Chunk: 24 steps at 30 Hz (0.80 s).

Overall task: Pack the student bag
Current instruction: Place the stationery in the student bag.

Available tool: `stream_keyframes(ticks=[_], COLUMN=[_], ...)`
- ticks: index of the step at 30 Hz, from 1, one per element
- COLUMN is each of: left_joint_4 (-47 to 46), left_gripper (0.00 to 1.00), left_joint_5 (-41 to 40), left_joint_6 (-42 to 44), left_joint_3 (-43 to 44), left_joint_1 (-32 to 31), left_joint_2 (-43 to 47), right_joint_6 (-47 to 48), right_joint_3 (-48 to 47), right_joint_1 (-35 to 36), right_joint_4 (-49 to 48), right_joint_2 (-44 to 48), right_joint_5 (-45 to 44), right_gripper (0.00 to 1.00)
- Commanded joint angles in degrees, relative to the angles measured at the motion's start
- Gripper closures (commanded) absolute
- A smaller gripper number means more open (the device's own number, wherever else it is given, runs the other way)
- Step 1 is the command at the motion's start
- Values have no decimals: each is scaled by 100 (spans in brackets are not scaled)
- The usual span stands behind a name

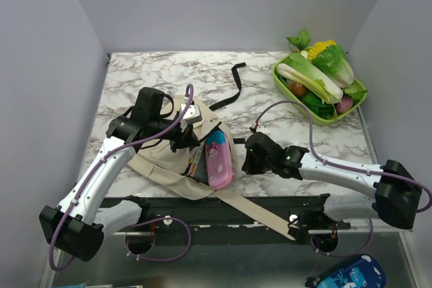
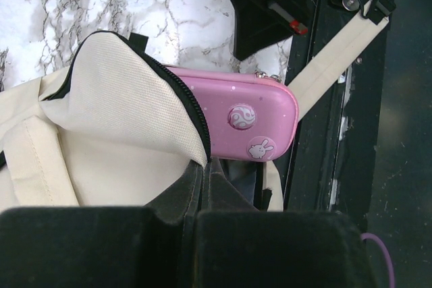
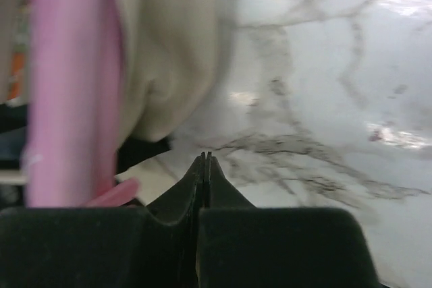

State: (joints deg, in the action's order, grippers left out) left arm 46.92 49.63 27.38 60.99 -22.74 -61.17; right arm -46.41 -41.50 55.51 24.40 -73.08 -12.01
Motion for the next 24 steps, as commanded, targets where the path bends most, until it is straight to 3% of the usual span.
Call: stream_keyframes(ticks=[1,8,15,24], left_joint_4=[10,54,116,239], left_gripper=[100,100,100,100], left_joint_5=[337,302,311,276], left_joint_6=[-13,13,40,110], left_joint_3=[132,176,167,282], left_joint_1=[-29,-29,-29,-29], left_joint_2=[8,-1,131,149], right_joint_6=[45,36,9,159], right_joint_3=[150,-315,-868,-1344], right_joint_1=[206,215,206,206], right_joint_4=[-1762,-2596,-2809,-2459], right_joint_2=[505,-170,-1146,-1675], right_joint_5=[1165,1991,2247,1553], right_gripper=[95,97,96,98])
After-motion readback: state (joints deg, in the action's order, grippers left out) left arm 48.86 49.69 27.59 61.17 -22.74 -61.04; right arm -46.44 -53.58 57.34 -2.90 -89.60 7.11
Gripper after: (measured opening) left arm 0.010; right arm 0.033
